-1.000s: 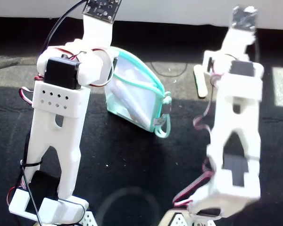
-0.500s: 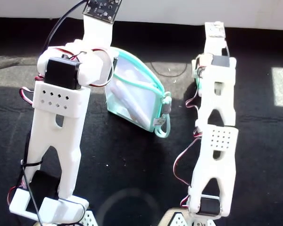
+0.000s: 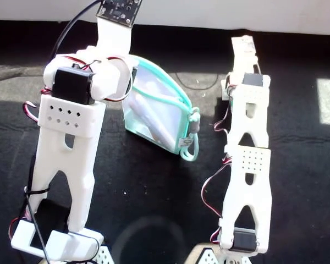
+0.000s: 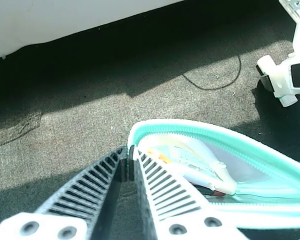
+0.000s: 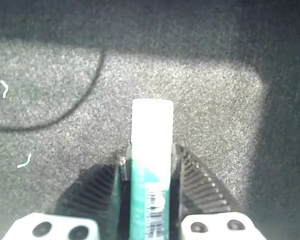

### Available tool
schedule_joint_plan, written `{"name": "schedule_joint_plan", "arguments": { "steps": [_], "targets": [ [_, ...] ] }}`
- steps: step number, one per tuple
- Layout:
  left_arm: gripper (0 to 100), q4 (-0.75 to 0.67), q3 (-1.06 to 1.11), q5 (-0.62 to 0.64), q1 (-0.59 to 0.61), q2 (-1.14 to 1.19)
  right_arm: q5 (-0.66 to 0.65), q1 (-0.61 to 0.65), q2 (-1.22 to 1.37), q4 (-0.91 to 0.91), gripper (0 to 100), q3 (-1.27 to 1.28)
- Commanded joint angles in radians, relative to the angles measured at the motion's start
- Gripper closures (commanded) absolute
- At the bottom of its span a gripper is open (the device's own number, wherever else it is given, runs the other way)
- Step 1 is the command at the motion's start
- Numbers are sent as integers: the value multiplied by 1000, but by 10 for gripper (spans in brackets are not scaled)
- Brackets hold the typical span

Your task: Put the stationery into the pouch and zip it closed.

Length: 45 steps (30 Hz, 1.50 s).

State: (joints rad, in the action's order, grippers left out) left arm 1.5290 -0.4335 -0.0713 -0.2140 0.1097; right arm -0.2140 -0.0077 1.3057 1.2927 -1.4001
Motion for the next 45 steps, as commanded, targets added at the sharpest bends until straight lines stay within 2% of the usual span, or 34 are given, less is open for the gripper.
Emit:
{"name": "schedule_joint_plan", "arguments": {
  "steps": [1, 11, 15, 20, 24, 31, 34, 39, 41, 45],
  "targets": [
    [989, 40, 24, 2, -38, 58, -28, 8, -28, 64, 991, -54],
    [989, 40, 24, 2, -38, 58, -28, -12, -157, 476, 992, -360],
    [989, 40, 24, 2, -38, 58, -25, -18, -225, 475, 992, -364],
    [989, 40, 24, 2, -38, 58, 117, -15, -404, 476, 992, -300],
    [989, 40, 24, 2, -33, 58, 121, -13, -688, 476, 992, 58],
    [989, 40, 24, 2, -33, 58, 120, -10, -1256, 433, 992, 954],
    [989, 40, 24, 2, -35, 58, 114, -10, -1477, 285, 992, 1330],
    [989, 40, 24, 2, -36, 58, 63, 4, -1773, -74, 992, 1972],
    [989, 41, 24, 2, -36, 58, 43, 8, -1822, -162, 992, 2164],
    [989, 41, 22, 2, -33, 58, 37, 8, -1813, -254, 992, 2347]
  ]
}}
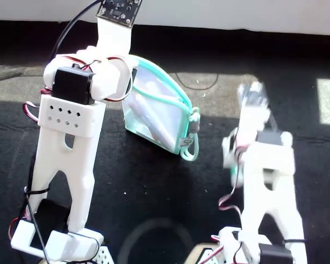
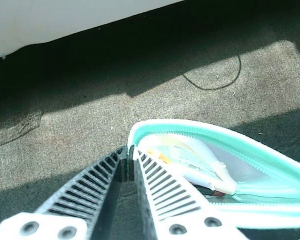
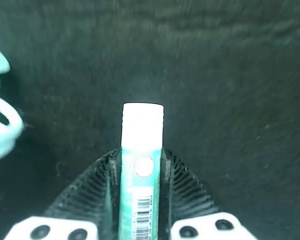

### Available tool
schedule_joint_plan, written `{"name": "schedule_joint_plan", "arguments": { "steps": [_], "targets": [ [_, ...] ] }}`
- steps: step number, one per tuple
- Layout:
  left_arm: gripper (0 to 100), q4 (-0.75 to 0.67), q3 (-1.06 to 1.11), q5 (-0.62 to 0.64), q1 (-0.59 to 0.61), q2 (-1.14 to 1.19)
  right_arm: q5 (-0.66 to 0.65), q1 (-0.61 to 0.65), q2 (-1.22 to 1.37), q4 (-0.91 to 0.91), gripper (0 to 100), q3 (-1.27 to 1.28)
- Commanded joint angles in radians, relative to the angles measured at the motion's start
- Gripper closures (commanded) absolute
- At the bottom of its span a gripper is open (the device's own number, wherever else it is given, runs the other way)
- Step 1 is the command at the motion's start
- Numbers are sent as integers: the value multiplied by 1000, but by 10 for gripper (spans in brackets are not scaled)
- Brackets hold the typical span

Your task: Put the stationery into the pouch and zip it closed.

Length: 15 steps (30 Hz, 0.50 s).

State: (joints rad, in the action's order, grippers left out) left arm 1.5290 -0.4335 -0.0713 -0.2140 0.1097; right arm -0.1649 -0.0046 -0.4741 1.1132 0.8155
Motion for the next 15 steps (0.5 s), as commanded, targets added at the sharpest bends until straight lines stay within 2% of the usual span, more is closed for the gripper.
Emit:
{"name": "schedule_joint_plan", "arguments": {
  "steps": [1, 6, 10, 15],
  "targets": [
    [989, 41, 22, 2, -33, 58, -12, 2, -18, -93, 992, 153],
    [989, 41, 24, 2, -36, 58, -12, 4, 140, -128, 969, 151],
    [989, 40, 24, 0, -31, 58, -12, 7, 298, -68, 772, 47],
    [989, 40, 24, 0, -31, 58, -6, 8, 341, 51, 816, -117]
  ]
}}
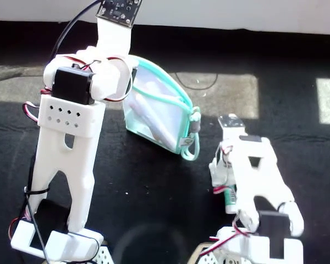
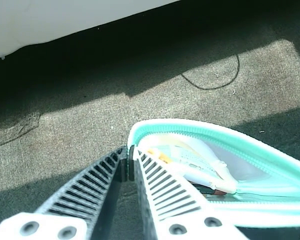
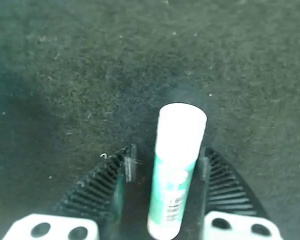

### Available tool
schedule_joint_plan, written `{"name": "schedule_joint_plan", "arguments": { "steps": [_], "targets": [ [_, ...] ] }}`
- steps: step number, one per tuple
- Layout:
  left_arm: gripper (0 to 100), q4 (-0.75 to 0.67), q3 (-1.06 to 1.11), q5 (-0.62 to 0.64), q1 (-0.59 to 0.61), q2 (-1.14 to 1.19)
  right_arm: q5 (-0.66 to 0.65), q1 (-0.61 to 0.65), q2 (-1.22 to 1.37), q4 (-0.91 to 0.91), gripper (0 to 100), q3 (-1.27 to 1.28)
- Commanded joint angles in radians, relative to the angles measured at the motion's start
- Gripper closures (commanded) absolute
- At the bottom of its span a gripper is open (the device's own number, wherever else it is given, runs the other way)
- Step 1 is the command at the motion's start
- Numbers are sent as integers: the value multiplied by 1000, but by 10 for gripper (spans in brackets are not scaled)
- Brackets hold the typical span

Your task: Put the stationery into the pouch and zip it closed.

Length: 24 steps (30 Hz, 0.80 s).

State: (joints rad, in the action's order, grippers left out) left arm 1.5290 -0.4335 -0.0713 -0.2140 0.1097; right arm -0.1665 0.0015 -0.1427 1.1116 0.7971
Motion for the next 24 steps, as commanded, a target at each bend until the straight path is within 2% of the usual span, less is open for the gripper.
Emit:
{"name": "schedule_joint_plan", "arguments": {
  "steps": [1, 5, 24],
  "targets": [
    [989, 40, 24, 0, -31, 58, -5, 2, 10, 74, 825, -127],
    [989, 40, 24, 0, -31, 58, -5, 4, 19, 119, 832, -180],
    [989, 44, 21, 0, -31, 58, -9, 4, 24, 84, 836, -170]
  ]
}}
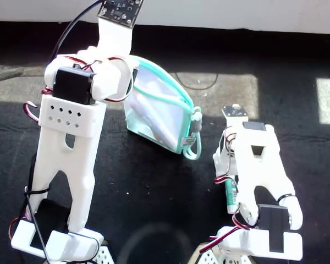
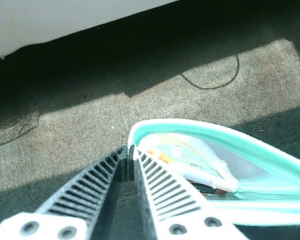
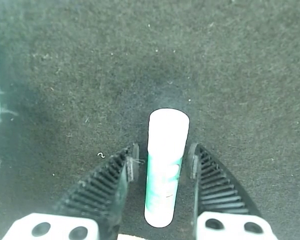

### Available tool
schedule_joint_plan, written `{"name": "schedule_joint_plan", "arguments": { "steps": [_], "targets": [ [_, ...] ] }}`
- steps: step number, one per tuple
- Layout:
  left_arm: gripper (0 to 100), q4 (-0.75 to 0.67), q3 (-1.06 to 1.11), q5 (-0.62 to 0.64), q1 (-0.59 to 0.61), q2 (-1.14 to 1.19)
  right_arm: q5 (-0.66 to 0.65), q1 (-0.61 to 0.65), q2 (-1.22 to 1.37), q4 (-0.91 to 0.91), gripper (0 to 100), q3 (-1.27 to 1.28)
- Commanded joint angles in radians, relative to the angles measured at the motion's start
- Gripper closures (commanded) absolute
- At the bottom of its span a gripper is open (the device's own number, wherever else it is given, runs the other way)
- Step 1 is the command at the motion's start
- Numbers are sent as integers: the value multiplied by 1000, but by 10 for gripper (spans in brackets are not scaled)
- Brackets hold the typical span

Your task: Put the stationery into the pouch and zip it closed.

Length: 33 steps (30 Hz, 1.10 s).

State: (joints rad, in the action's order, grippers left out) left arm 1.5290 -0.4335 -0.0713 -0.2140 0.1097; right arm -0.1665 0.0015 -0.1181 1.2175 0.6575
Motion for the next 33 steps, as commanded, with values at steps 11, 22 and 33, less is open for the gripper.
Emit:
{"name": "schedule_joint_plan", "arguments": {
  "steps": [11, 22, 33],
  "targets": [
    [989, 41, 22, 0, -33, 58, -9, 5, -1, -194, 837, 114],
    [989, 40, 22, 0, -31, 58, -6, 4, -71, -145, 993, 79],
    [989, 40, 24, 0, -36, 58, 115, 62, -619, 93, 993, -493]
  ]
}}
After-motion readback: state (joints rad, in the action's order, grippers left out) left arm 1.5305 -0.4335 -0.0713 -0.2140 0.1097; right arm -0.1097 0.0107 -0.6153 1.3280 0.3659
